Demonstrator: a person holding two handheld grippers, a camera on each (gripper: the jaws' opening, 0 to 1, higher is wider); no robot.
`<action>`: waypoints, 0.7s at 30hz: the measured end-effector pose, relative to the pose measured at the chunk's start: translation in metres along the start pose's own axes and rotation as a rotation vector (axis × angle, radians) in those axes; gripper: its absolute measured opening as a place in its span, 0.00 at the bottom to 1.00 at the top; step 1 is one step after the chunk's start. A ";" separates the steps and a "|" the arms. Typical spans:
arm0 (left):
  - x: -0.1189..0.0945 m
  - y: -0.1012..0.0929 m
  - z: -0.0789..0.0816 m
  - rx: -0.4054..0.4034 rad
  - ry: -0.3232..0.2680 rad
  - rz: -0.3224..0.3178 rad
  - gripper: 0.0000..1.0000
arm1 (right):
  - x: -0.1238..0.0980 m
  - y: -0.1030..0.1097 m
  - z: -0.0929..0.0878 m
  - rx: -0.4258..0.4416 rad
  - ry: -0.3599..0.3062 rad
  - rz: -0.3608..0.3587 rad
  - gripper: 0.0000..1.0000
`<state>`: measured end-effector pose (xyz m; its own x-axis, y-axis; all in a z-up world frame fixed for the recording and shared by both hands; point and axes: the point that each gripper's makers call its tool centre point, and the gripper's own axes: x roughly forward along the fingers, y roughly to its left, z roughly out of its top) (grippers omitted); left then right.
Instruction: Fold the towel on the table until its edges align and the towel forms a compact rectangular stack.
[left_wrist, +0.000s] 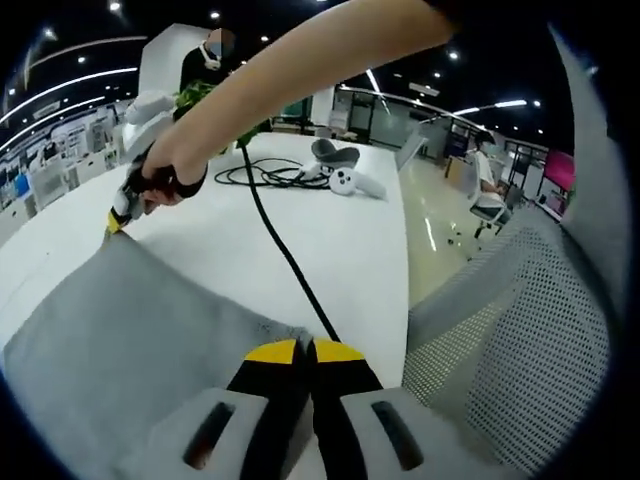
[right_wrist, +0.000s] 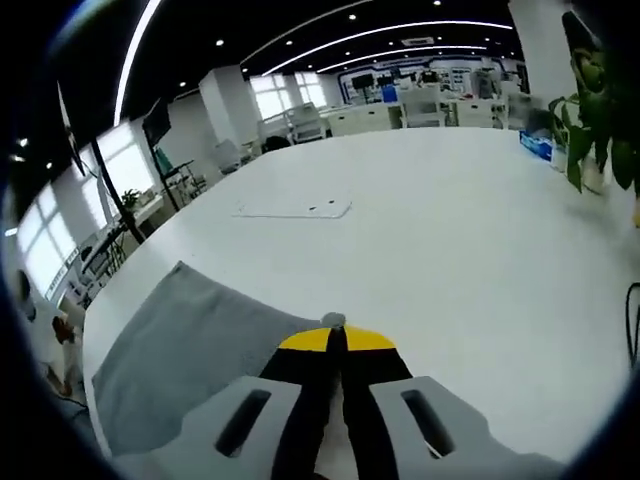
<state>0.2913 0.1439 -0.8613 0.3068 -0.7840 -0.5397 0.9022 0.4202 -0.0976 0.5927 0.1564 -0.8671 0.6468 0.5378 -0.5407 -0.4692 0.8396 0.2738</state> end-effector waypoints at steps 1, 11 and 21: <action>-0.002 0.000 0.001 -0.006 -0.005 -0.001 0.04 | -0.001 0.003 0.003 0.014 -0.007 0.006 0.00; -0.022 -0.002 0.009 0.011 -0.036 0.023 0.03 | -0.004 0.021 0.024 0.047 -0.045 0.030 0.00; -0.044 0.004 0.017 -0.012 -0.061 0.070 0.03 | -0.009 0.030 0.040 0.094 -0.085 0.035 0.00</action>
<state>0.2868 0.1728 -0.8235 0.3869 -0.7788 -0.4936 0.8743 0.4800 -0.0720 0.5972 0.1803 -0.8221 0.6812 0.5683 -0.4614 -0.4364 0.8214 0.3673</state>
